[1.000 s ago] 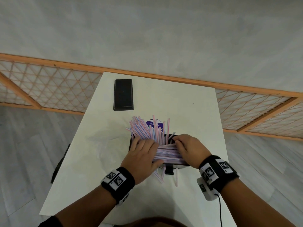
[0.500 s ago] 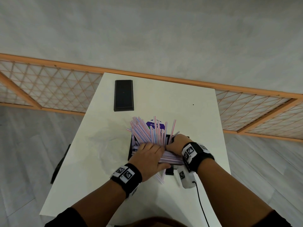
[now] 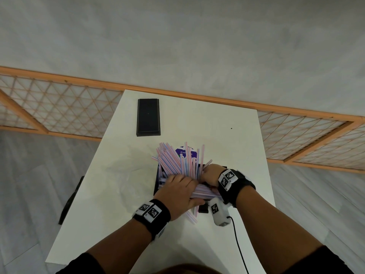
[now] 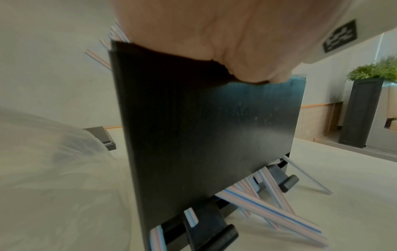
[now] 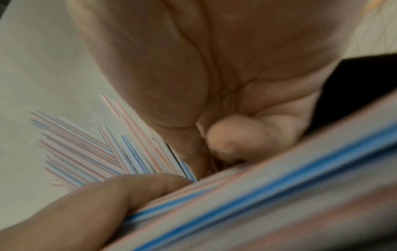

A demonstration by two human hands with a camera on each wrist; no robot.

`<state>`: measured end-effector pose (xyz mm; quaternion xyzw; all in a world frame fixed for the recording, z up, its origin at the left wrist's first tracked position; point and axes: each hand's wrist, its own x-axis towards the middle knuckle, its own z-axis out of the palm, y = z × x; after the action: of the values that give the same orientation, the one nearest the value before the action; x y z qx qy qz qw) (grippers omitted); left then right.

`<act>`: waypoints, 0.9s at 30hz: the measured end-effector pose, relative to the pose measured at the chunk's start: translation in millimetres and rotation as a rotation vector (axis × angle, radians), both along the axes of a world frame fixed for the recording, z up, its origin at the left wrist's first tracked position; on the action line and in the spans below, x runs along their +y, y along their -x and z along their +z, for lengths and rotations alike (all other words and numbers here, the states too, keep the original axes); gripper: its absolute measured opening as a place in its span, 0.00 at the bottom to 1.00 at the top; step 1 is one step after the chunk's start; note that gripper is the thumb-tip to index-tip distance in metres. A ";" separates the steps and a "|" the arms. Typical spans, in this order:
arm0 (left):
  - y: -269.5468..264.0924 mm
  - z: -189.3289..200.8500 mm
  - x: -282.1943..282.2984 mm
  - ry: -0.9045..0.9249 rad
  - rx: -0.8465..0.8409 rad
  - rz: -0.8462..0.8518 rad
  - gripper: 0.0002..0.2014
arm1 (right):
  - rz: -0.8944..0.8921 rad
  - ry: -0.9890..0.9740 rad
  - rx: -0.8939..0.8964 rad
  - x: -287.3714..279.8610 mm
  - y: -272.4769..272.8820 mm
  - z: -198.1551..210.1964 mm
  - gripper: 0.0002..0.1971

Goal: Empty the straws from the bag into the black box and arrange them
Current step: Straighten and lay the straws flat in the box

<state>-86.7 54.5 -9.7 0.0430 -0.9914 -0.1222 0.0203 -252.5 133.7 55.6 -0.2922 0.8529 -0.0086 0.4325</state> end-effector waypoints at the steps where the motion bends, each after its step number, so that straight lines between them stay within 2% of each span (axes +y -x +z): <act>1: -0.6 -0.3 0.0 -0.004 0.004 0.002 0.33 | 0.006 0.008 0.014 1.4 0.1 -0.5 0.15; 5: -0.5 -1.1 0.5 -0.019 0.012 0.009 0.33 | -0.154 0.116 0.036 11.2 3.0 -7.8 0.14; 9: 0.2 -1.9 0.2 -0.028 -0.004 0.009 0.33 | -0.251 0.234 0.006 14.4 -0.3 -14.6 0.21; 13: 0.5 -0.4 -0.3 -0.031 -0.028 0.005 0.34 | -0.388 0.361 0.015 15.5 -6.6 -21.9 0.17; 19: 1.3 3.6 -1.6 -0.039 -0.069 0.000 0.35 | -0.323 0.417 0.199 15.4 -19.5 -21.2 0.23; 27: 0.3 0.5 -1.8 -0.050 -0.082 0.007 0.37 | -0.299 0.612 0.258 37.3 -10.4 -1.5 0.13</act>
<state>-87.0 52.7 -9.2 0.0519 -0.9878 -0.1450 -0.0208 -242.2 171.0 54.1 -0.2791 0.8916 -0.2898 0.2080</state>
